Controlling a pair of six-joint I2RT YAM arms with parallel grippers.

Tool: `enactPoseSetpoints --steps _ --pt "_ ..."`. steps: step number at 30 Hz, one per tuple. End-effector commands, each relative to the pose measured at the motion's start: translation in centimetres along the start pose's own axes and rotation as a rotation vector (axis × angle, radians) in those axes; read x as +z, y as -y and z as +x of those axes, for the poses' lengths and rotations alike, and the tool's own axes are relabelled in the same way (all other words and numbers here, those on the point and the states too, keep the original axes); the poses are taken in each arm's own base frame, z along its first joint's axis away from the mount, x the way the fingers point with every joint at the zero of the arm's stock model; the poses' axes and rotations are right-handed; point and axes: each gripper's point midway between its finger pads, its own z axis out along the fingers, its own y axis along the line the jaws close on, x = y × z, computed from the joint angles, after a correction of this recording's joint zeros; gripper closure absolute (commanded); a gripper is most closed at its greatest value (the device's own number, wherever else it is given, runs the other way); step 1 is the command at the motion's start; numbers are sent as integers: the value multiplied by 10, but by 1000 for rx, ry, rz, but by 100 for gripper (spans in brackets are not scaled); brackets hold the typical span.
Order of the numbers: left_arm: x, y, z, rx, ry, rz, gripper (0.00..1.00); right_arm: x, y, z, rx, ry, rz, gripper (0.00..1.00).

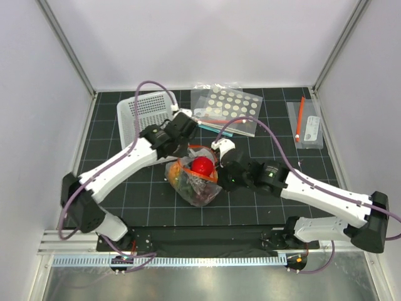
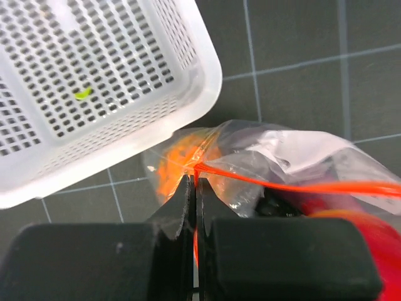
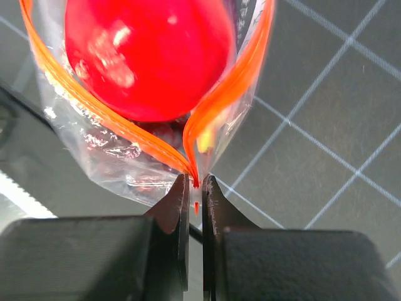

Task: Place the food in the zip-top bag and seal the zipper
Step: Adjust the zipper food storage bag at the center of the board, then zip the zipper food storage bag at the center of the board.

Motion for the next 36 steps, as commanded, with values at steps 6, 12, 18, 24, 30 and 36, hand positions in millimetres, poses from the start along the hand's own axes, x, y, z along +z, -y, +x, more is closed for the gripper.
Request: enactPoseSetpoints --steps 6,12,18,24,30,36 --pt "-93 -27 -56 -166 285 123 100 -46 -19 -38 -62 250 -184 85" --pt "-91 -26 -51 -153 262 127 100 -40 -29 -23 -97 319 -290 33" --pt "-79 -21 -50 -139 225 123 100 -16 -27 -9 -125 401 -306 22" --pt "-71 -23 -49 -144 210 120 100 -4 -32 -14 -194 485 -192 19" --pt "-66 -23 -48 -153 198 128 100 2 -51 -18 -273 532 -119 23" --pt "-67 -23 -48 -156 203 136 100 -2 -32 -33 -204 571 7 78"
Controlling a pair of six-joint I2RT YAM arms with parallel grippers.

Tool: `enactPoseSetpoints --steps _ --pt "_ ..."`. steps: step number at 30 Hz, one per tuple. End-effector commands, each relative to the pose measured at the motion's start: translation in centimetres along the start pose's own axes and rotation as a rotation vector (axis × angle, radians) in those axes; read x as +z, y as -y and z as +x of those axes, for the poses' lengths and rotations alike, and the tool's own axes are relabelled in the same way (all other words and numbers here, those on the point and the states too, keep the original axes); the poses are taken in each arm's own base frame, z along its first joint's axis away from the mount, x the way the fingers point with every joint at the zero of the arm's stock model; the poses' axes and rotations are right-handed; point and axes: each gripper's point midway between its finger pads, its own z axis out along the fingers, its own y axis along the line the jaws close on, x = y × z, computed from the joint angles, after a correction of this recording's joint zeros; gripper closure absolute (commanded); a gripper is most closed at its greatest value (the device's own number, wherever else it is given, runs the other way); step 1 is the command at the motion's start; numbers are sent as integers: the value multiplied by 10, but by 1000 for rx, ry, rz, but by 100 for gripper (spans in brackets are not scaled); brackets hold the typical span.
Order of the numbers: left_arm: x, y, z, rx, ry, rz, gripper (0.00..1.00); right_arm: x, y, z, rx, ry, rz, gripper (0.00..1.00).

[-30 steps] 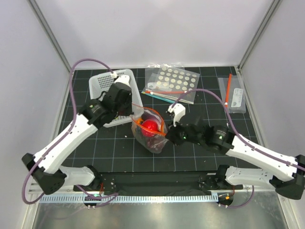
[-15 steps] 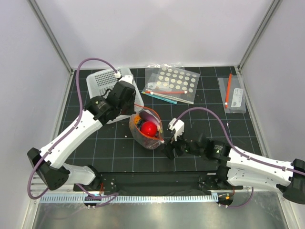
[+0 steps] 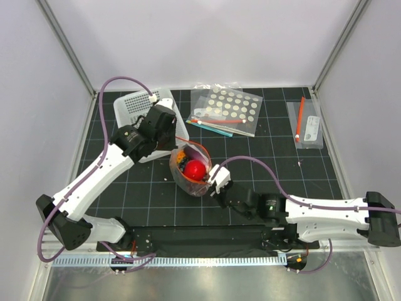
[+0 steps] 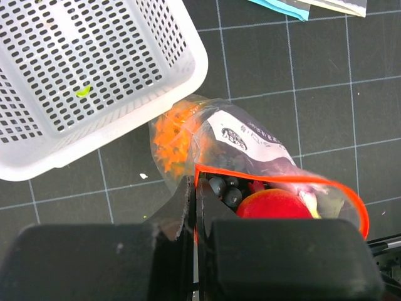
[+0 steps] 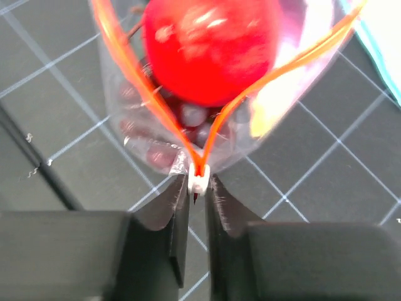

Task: Place the food in the zip-top bag and seal the zipper
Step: Zip the zipper food storage bag at the center of the board.

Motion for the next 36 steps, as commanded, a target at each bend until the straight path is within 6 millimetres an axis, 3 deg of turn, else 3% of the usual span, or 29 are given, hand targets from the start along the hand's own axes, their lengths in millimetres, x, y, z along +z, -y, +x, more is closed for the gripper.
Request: enactPoseSetpoints --steps 1,2,3,8,11,14,15,17,18,21,23,25,29,36 --pt "-3 4 -11 -12 43 31 100 -7 22 -48 93 150 130 83" --pt "-4 4 -11 -12 45 32 100 -9 23 -49 104 157 131 95" --pt "-6 2 -11 -16 50 29 100 -15 25 -57 126 192 123 99" --pt "-16 -20 -16 -37 98 -66 99 -32 30 -58 146 242 91 99" --pt "-26 -24 -18 -54 120 -68 90 -36 30 -53 162 242 64 99" --pt "-33 -26 -18 -61 138 -58 71 -38 25 -51 176 242 31 99" --pt "-34 -26 -17 -62 140 -51 60 -38 23 -49 174 239 18 99" --pt "-40 -22 -19 -60 163 -17 50 -40 22 -48 184 236 1 99" --pt "-41 -21 -16 -49 167 -7 40 -39 17 -40 172 200 -33 99" --pt "-53 0 -16 3 240 107 24 -38 17 -35 188 167 -44 99" --pt "-71 23 -25 17 324 232 21 -40 18 -37 192 174 -50 99" --pt "-74 37 -19 64 327 321 17 -45 19 -38 204 188 -59 99" --pt "-79 46 -25 102 354 373 15 -54 23 -43 228 213 -68 99" --pt "-89 83 -29 225 429 502 8 -71 28 -57 260 243 -84 99"
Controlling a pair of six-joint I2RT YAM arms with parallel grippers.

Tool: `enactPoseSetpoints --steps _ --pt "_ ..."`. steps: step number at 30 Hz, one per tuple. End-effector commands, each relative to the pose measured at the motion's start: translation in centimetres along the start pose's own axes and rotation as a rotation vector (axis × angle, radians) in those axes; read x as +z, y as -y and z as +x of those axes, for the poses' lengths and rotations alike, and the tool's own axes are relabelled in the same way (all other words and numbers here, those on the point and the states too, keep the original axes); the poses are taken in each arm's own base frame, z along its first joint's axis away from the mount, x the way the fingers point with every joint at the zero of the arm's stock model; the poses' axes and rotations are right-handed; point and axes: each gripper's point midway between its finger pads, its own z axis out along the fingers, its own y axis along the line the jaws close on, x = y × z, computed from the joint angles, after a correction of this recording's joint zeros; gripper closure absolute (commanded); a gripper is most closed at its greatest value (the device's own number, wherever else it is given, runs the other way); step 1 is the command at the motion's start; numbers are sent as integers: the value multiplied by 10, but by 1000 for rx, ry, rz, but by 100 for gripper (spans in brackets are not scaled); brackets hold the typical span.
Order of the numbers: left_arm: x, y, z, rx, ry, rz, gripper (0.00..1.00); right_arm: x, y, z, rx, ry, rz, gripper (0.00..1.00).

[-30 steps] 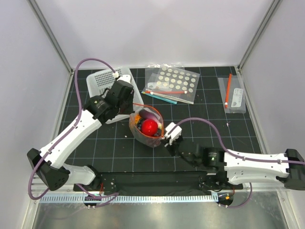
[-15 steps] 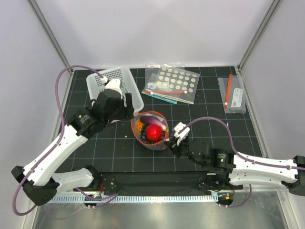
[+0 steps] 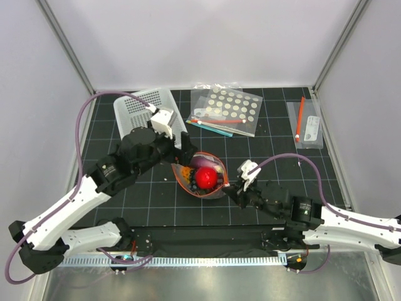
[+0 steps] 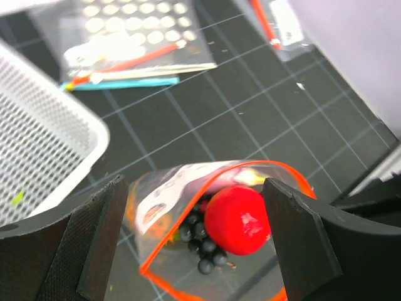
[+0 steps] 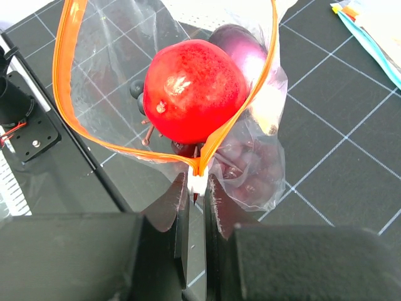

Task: Place the food in the zip-top bag and seal the zipper
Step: Zip the zipper food storage bag at the center of the board.

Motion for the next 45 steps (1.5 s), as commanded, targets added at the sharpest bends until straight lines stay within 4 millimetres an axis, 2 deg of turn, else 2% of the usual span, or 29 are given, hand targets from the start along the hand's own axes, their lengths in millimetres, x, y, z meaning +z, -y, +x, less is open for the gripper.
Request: enactPoseSetpoints --steps 1,3,5,6,8,9,11,12,14,16,17,19,22,23,25,26,27,28,29,30,33,36,38,39,40,42,43,45 --pt "6 33 -26 94 113 150 8 -11 -3 -39 62 105 -16 99" --pt "8 57 -17 206 109 309 8 -12 -1 -41 64 110 -9 99" --pt "8 76 -21 286 157 423 10 -11 1 -39 69 102 3 99" --pt "3 90 -14 364 159 530 10 -10 2 -38 74 100 7 99" --pt "9 102 -8 442 156 609 10 -9 4 -36 78 88 15 99" --pt "4 114 -7 517 173 695 12 -8 5 -36 81 82 15 99" --pt "16 121 11 559 114 762 18 -9 7 -38 84 84 15 99" --pt "17 127 11 572 109 796 21 -9 6 -39 86 84 9 99" --pt "34 127 25 568 36 797 26 -9 7 -40 87 81 0 99" --pt "39 127 25 591 12 792 35 -10 4 -42 88 79 -15 99" --pt "43 128 32 597 -11 788 39 -10 3 -42 83 77 -26 99" --pt "57 122 48 660 -34 762 48 -10 0 -42 79 71 -42 99" --pt "71 116 61 696 -48 730 58 -9 -6 -42 78 58 -69 99" --pt "73 116 62 697 -53 726 66 -9 -8 -42 78 56 -78 99" --pt "74 119 69 678 -89 752 73 -10 -9 -44 78 57 -86 99" --pt "68 126 67 660 -91 791 81 -11 -9 -44 77 54 -87 99" --pt "66 126 73 642 -127 804 90 -13 -9 -47 79 60 -86 99" --pt "65 128 73 630 -141 810 90 -14 -8 -47 81 62 -85 99" --pt "63 128 75 617 -159 814 95 -15 -8 -47 79 61 -82 99" --pt "62 128 78 618 -173 816 96 -17 -7 -50 80 66 -77 99" --pt "57 128 95 626 -222 825 88 -20 -4 -53 74 66 -64 99" --pt "48 131 89 608 -208 830 79 -20 -3 -54 71 57 -60 99" --pt "35 137 80 591 -177 849 59 -21 -7 -54 86 45 -74 99" --pt "29 140 78 571 -173 855 50 -21 -8 -54 90 42 -80 99" --pt "28 137 80 580 -172 830 37 -22 -11 -53 99 38 -96 99" --pt "17 142 82 635 -140 814 31 -22 -14 -55 112 40 -110 99" --pt "23 132 86 686 -136 749 31 -22 -16 -56 114 41 -121 99" --pt "28 129 89 713 -138 715 39 -22 -18 -57 114 36 -123 99"
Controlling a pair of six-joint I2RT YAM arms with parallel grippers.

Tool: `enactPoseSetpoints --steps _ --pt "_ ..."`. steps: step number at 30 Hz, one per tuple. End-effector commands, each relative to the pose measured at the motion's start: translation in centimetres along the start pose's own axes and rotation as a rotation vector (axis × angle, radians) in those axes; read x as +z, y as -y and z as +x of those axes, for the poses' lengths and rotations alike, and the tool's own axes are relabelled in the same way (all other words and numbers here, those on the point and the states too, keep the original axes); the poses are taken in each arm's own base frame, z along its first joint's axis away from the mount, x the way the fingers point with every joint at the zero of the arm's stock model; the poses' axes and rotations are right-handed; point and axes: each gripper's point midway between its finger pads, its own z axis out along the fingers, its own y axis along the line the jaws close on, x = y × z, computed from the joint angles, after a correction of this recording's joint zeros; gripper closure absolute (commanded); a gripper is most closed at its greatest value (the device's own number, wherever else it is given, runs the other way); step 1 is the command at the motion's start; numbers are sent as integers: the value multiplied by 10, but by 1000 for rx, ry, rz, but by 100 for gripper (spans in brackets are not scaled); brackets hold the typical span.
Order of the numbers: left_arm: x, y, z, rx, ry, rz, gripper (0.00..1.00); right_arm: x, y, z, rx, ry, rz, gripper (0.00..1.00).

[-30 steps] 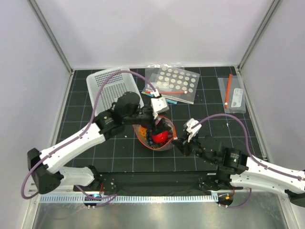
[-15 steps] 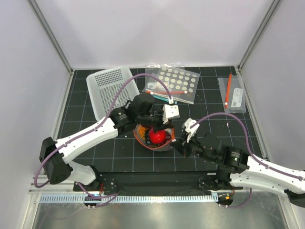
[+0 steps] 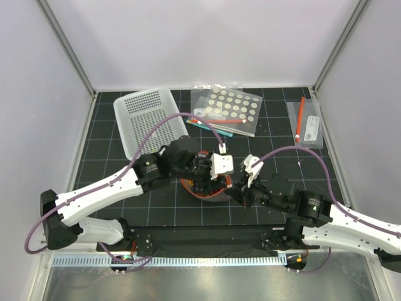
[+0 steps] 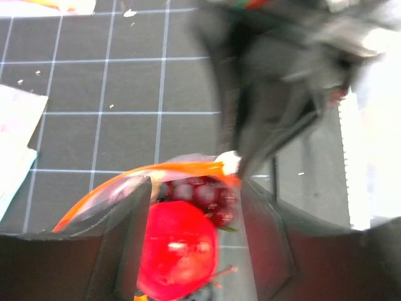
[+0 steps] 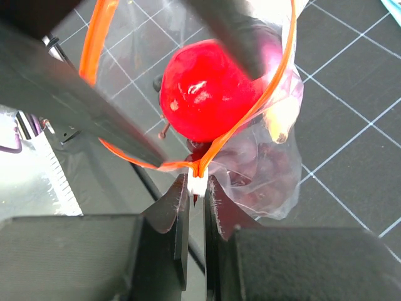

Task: Place the food in the zip-top bag and seal the zipper
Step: Zip the zipper food storage bag at the center of the board.

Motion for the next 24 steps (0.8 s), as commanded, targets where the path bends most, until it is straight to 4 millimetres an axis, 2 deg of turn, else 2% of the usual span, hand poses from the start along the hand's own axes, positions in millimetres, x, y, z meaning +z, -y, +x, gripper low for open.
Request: enactPoseSetpoints --steps 1,2,3,4,8,11,12,13,14,15,17,18,20,24 --pt "-4 -8 -4 54 -6 -90 54 -6 -15 -42 41 107 -49 99" --pt "-2 -8 1 49 -28 -83 65 -5 -14 -43 39 107 -44 99" --pt "4 -8 7 45 -55 -75 90 -5 -14 -43 38 102 -41 99" --pt "5 -12 3 45 -63 -85 100 -5 -13 -43 39 102 -40 99" --pt "10 -19 15 50 -109 -112 100 -6 -15 -42 35 106 -52 99" --pt "1 -22 3 71 -56 -145 100 -6 -15 -40 34 101 -55 99" --pt "-1 -21 5 81 -49 -148 93 -7 -15 -39 33 99 -54 99" --pt "-10 -20 -4 103 -2 -161 83 -8 -15 -39 34 101 -58 99" --pt "-13 -21 -7 128 20 -171 67 -8 -15 -39 32 102 -62 99" --pt "-12 -18 4 141 12 -166 42 -8 -18 -39 32 101 -76 99" --pt "-22 -14 -6 233 73 -166 31 -8 -21 -37 29 97 -92 99" --pt "-20 -14 5 236 64 -184 24 -8 -22 -37 29 94 -97 99" --pt "-26 -15 -6 263 123 -214 21 -7 -22 -36 22 89 -97 99" --pt "-27 -22 -7 303 120 -246 20 -5 -25 -34 13 73 -116 99"
